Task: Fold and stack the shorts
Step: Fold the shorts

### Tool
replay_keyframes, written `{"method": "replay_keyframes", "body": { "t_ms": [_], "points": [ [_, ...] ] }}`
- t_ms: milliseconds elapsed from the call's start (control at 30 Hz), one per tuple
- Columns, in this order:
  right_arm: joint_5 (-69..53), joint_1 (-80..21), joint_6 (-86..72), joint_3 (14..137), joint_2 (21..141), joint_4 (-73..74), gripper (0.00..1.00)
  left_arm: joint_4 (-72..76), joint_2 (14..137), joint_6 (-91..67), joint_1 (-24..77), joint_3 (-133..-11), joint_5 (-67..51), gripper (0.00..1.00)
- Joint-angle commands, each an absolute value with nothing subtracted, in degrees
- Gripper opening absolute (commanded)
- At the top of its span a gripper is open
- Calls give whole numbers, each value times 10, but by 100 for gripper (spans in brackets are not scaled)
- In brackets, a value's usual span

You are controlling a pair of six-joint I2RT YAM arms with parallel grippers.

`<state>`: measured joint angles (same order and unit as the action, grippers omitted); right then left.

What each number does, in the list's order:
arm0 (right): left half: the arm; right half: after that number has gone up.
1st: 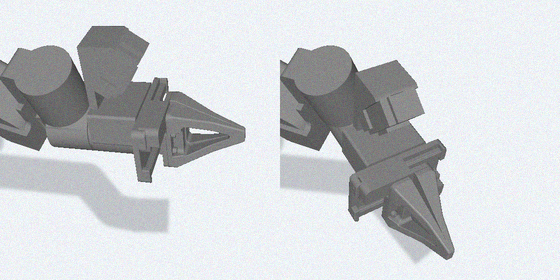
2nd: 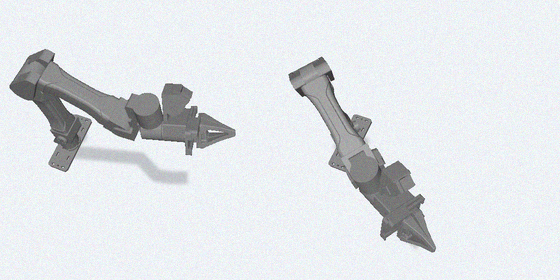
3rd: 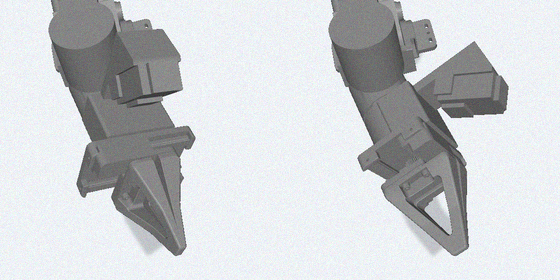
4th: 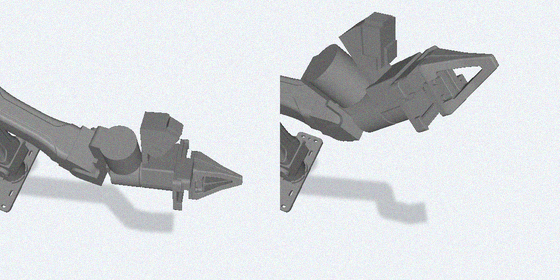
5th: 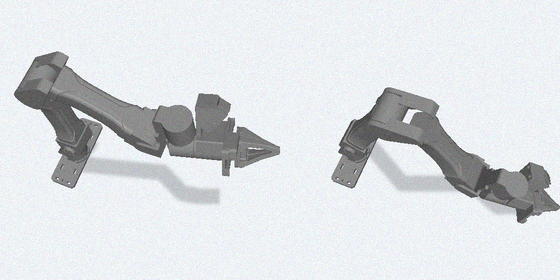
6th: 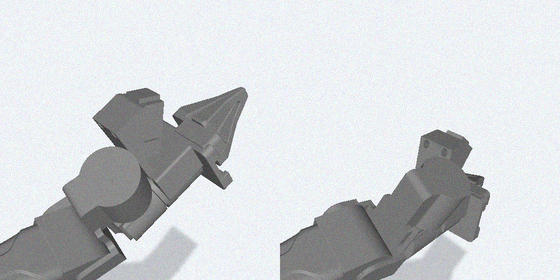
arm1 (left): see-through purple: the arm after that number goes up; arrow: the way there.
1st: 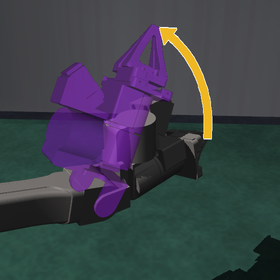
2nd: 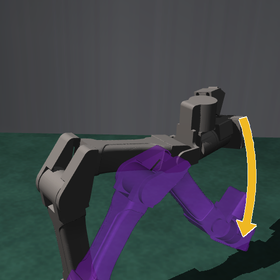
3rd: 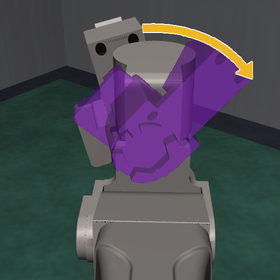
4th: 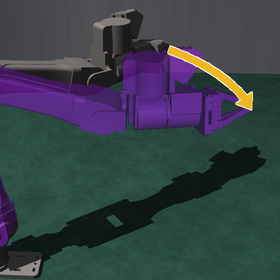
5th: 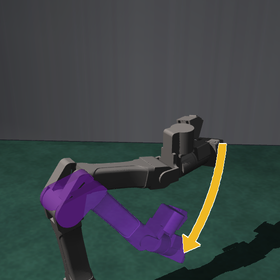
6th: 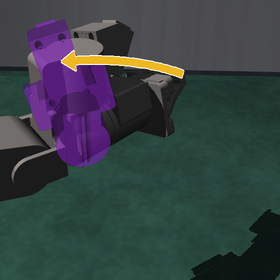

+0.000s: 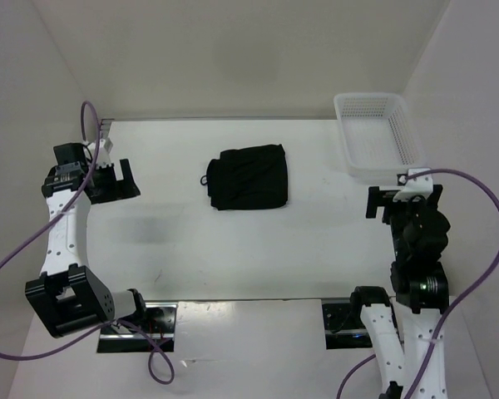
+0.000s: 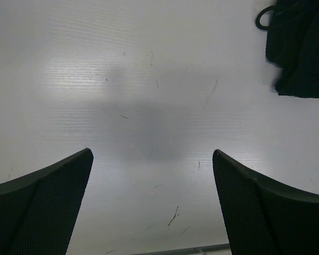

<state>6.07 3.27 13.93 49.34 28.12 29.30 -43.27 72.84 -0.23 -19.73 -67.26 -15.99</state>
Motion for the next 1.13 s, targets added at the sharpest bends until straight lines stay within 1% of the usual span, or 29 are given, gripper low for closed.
{"method": "replay_keyframes", "body": {
  "t_ms": [0,133,267,300,333,367,400,500,567,833,933,1100],
  "points": [
    [69,35,125,486,239,262,100,-428,705,0,-218,-662,-195,100],
    [75,35,125,458,201,247,100,-428,700,0,-224,-656,-200,100],
    [38,35,173,407,97,261,99,-428,694,0,-229,-644,-200,100],
    [19,35,204,383,28,269,99,-428,694,0,-229,-644,-200,100],
    [11,35,217,369,-8,284,99,-428,694,0,-229,-644,-200,100],
    [-23,40,243,384,16,313,99,-428,694,0,-229,-639,-200,100],
    [-19,40,257,384,28,322,99,-428,688,0,-229,-639,-200,100],
    [-11,46,260,367,-6,314,99,-428,688,0,-235,-634,-200,100],
    [-33,46,277,367,1,328,99,-428,688,0,-240,-634,-200,100],
    [-4,46,258,339,-5,299,99,-428,682,0,-240,-623,-206,100],
    [22,46,213,318,-5,273,99,-428,676,0,-240,-617,-206,100],
    [-17,46,185,313,-5,283,99,-423,676,0,-240,-612,-200,100]
  ]
}}
